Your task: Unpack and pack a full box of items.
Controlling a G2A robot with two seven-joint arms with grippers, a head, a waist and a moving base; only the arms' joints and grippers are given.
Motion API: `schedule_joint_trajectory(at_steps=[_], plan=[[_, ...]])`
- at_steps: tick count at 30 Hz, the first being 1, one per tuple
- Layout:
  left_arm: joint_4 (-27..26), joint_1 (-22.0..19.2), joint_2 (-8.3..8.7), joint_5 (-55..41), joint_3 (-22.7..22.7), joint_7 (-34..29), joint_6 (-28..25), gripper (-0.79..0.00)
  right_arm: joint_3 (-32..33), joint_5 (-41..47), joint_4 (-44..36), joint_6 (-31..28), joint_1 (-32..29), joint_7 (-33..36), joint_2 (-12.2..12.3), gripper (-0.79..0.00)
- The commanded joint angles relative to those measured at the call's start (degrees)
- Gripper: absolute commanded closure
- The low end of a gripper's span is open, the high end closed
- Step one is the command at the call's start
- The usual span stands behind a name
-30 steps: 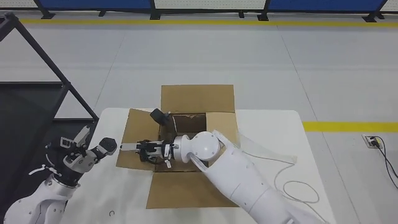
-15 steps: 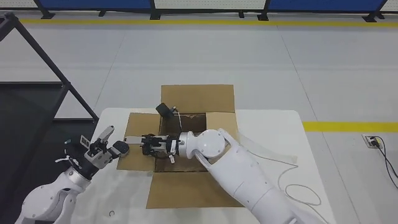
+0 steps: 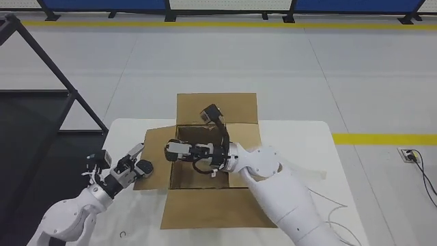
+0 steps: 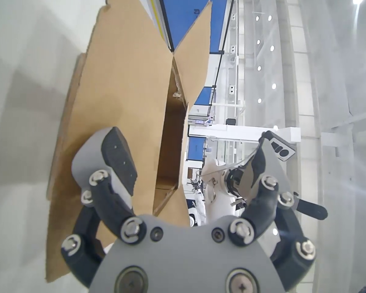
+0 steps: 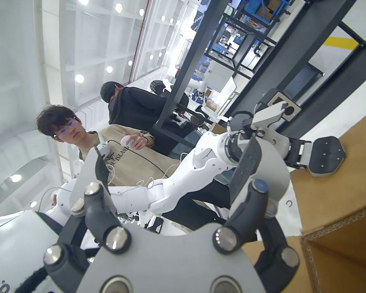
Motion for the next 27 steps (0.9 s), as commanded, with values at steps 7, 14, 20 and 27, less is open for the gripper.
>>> schedule_joint_trajectory(at_steps=[7,14,20,27], plan=[[0.67,-1.11,-0.12,2.70,1.65,0.04,2.53,-0.785,5.52,-3.36,-10.23,3.31,-6.59,-1.05,2.52,-0.785],[1.57,-2.60,-0.33,4.85,3.70,-0.25,4.85,-0.785,7.34,-5.60,-14.60,5.44,-9.66,-2.29,3.62,-0.785],[2.06,-3.99,-0.54,6.62,5.30,-0.13,6.04,-0.785,8.34,-4.61,-16.08,4.95,-11.46,-1.35,4.30,-0.785],[2.62,-5.33,-0.73,8.03,6.78,-0.85,7.54,-0.785,8.57,-3.82,-16.15,4.78,-11.77,-0.68,4.79,-0.785]])
